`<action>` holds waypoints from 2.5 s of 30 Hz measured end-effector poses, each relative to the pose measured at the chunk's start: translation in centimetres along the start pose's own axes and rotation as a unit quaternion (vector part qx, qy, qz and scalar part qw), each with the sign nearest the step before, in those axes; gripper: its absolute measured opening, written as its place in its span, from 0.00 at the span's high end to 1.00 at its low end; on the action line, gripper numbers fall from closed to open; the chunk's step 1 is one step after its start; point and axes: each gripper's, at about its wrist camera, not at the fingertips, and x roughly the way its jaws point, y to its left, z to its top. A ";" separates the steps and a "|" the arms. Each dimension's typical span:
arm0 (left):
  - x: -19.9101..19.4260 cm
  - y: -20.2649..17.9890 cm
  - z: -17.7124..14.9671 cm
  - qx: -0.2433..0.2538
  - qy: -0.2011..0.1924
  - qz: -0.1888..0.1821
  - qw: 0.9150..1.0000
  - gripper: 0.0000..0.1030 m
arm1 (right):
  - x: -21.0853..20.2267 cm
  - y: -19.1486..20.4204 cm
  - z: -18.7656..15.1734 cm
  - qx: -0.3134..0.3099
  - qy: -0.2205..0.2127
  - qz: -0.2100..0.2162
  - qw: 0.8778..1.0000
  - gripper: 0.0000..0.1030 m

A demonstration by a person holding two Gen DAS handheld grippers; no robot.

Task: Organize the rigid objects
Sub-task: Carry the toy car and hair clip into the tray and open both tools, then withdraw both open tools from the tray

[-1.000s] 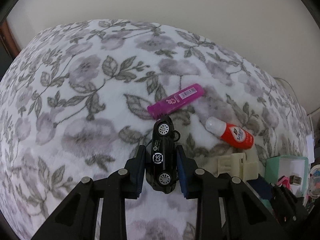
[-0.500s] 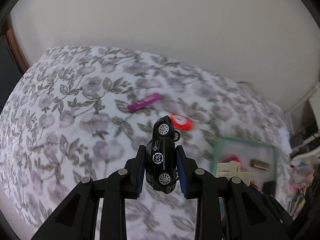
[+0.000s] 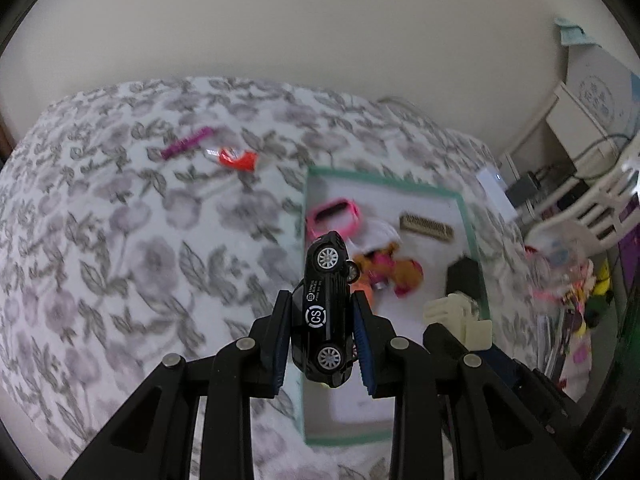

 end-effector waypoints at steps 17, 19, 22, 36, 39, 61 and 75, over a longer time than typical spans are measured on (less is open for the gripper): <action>5.0 -2.0 -5.4 0.039 0.091 0.015 0.995 0.70 | 3.4 -4.9 -2.3 0.041 0.076 -0.033 0.996 0.53; 5.1 -1.9 -5.5 0.039 0.093 0.020 0.995 0.70 | 3.5 -4.9 -2.3 0.039 0.076 -0.035 0.996 0.53; 5.5 -1.8 -5.5 0.038 0.100 0.022 0.994 0.70 | 3.7 -4.8 -2.2 0.040 0.076 -0.032 0.996 0.53; 4.7 -1.6 -4.8 0.034 0.090 0.004 0.995 0.45 | 1.9 -4.2 -1.3 0.027 0.039 -0.042 0.998 0.42; 3.9 -1.1 -4.3 0.031 0.074 0.015 0.997 0.40 | 0.8 -4.2 -0.9 0.030 0.020 -0.041 0.999 0.42; 3.8 5.0 -2.8 -0.058 0.054 0.134 0.988 0.07 | 1.5 -2.6 -1.0 -0.021 0.013 -0.046 0.999 0.17; 3.9 5.8 -2.6 -0.084 0.064 0.122 0.987 0.07 | 2.3 -2.3 -1.2 -0.031 0.021 -0.049 0.998 0.00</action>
